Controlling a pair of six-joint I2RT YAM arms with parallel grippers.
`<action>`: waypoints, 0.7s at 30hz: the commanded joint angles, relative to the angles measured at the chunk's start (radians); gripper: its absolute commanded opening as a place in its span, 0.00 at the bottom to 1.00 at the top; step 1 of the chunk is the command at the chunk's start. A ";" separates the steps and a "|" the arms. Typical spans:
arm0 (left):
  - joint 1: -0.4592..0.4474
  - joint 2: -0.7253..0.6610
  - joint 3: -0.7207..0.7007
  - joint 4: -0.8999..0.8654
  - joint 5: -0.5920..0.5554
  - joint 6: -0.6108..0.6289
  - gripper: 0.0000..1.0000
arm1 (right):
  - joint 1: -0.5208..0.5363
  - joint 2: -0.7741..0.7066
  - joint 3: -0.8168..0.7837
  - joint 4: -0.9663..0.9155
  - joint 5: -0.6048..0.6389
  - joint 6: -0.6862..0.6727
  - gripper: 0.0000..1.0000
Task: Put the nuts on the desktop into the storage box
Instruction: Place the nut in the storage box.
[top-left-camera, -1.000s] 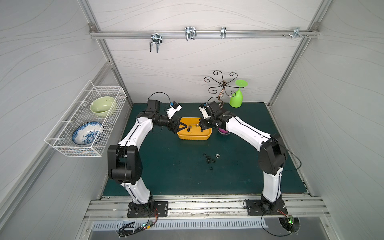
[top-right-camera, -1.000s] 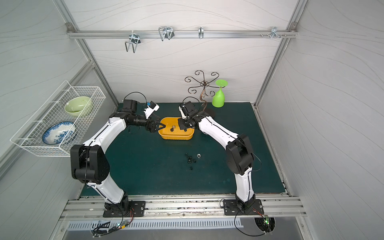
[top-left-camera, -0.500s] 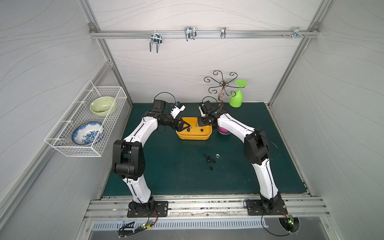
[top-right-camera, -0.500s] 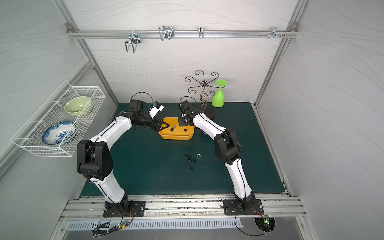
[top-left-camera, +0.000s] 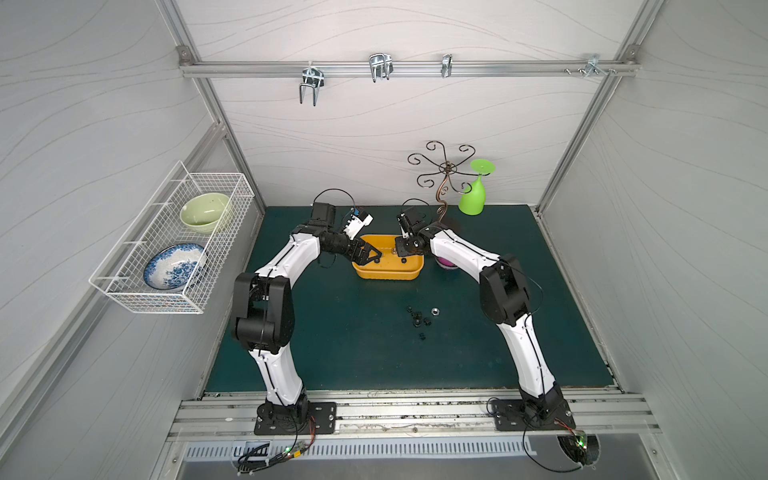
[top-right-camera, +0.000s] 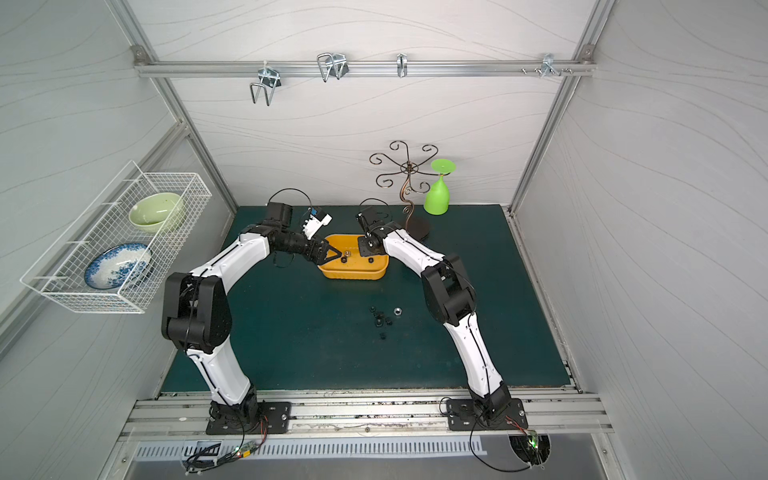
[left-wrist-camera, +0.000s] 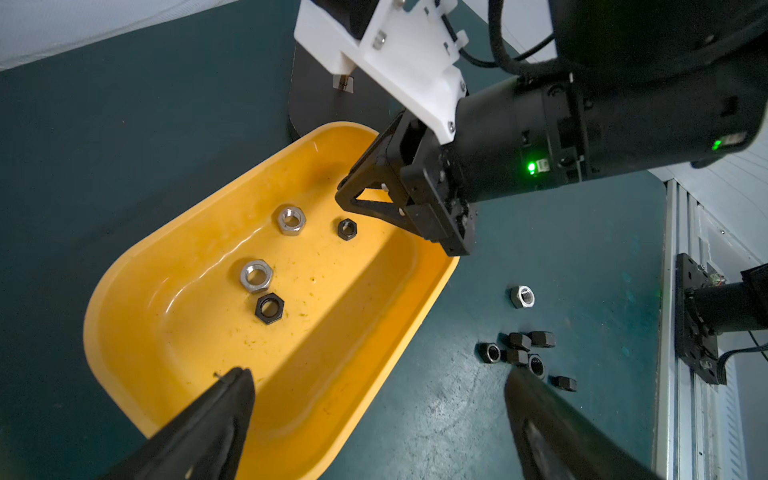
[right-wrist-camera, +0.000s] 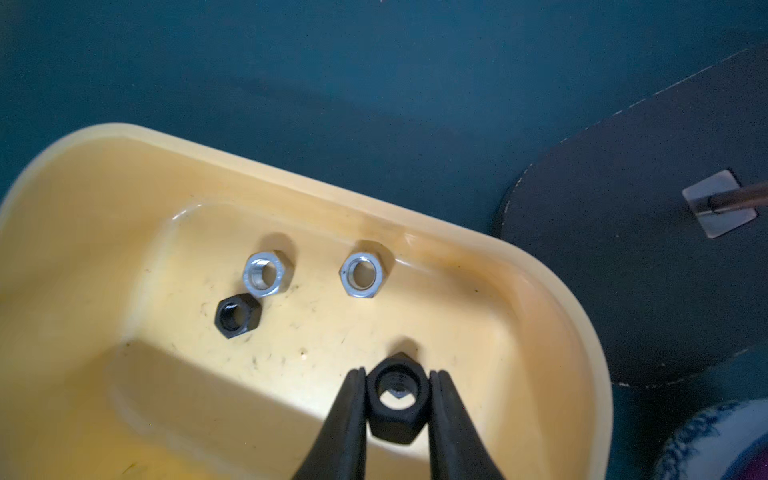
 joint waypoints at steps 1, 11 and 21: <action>-0.005 0.011 0.020 0.039 -0.007 -0.014 0.99 | -0.008 0.039 0.044 0.002 0.030 0.031 0.22; -0.004 0.006 0.012 0.034 -0.020 -0.007 0.99 | -0.008 0.115 0.112 -0.005 0.099 0.058 0.22; -0.003 0.003 0.006 0.033 -0.028 0.000 0.99 | -0.008 0.170 0.164 -0.036 0.138 0.083 0.24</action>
